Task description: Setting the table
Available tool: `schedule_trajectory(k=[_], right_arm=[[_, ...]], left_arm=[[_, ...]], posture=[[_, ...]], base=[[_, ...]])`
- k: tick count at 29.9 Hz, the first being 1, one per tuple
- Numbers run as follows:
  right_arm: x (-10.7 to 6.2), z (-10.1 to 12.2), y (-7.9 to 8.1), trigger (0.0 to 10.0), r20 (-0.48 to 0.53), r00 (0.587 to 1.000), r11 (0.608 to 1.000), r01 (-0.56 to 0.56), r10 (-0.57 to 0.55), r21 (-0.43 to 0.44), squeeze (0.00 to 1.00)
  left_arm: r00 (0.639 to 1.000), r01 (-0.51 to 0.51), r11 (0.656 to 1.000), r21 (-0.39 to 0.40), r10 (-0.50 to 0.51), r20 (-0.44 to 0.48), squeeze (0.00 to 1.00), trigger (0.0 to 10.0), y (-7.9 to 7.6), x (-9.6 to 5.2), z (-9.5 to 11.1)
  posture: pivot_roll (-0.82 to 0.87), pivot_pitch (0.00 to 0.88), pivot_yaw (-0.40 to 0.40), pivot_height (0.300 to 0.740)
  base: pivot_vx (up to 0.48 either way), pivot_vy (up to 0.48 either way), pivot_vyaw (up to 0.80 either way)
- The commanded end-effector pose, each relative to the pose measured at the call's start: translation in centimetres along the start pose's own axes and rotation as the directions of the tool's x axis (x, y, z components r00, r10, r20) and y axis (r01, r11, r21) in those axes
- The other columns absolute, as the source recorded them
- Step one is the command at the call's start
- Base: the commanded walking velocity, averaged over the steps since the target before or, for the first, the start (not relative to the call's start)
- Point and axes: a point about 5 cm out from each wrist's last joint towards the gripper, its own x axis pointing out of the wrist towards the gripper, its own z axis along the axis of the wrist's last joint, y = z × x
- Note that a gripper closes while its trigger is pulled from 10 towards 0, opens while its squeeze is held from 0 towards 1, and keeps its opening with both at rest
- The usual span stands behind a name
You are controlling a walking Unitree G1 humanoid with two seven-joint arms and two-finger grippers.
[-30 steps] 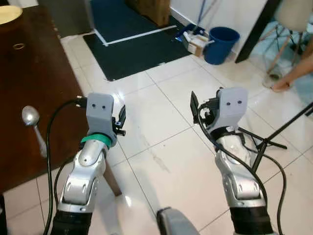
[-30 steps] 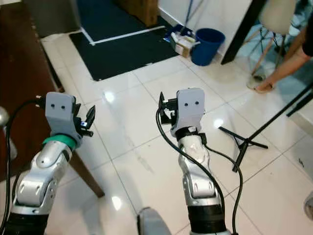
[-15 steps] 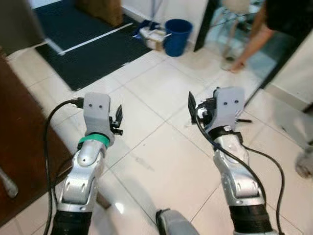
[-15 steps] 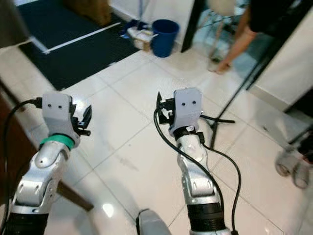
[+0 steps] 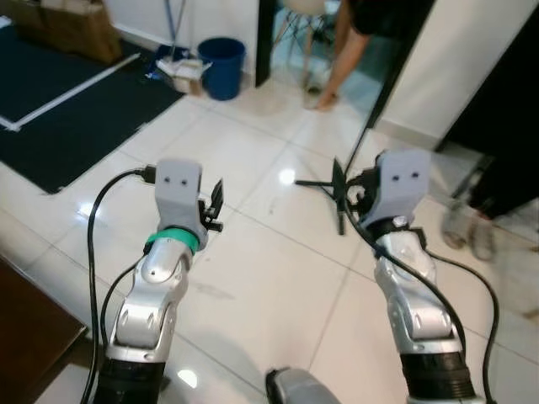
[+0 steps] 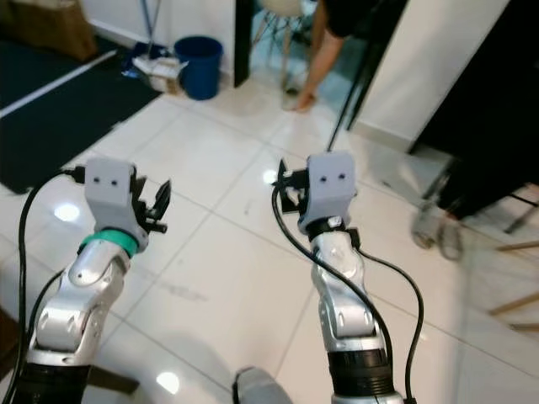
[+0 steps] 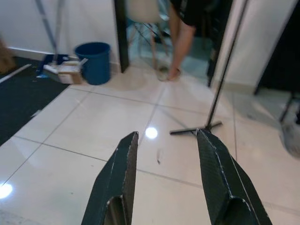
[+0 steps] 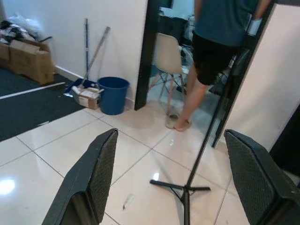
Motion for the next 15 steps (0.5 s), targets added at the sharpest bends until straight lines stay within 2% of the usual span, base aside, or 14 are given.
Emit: schedule_trajectory(k=[1,15], right_arm=[[-0.2,-0.31,0.06,10.0,-0.016,1.0,1.0,-0.003,0.003,0.004,0.0],[-0.15,-0.32,0.01,10.0,-0.016,1.0,1.0,-0.006,0.006,0.001,0.0]], left_arm=[[1.0,-0.006,1.0,0.002,0.006,-0.024,0.0,10.0,0.08,-0.07,-0.55],[1.0,-0.002,1.0,-0.004,0.002,-0.022,0.0,10.0,-0.14,0.1,-0.53]], posture=[[-0.17,0.0,0.046,0.74],[-0.17,0.0,0.044,0.74]], base=[[0.0,0.0,-0.8],[0.0,0.0,-0.8]])
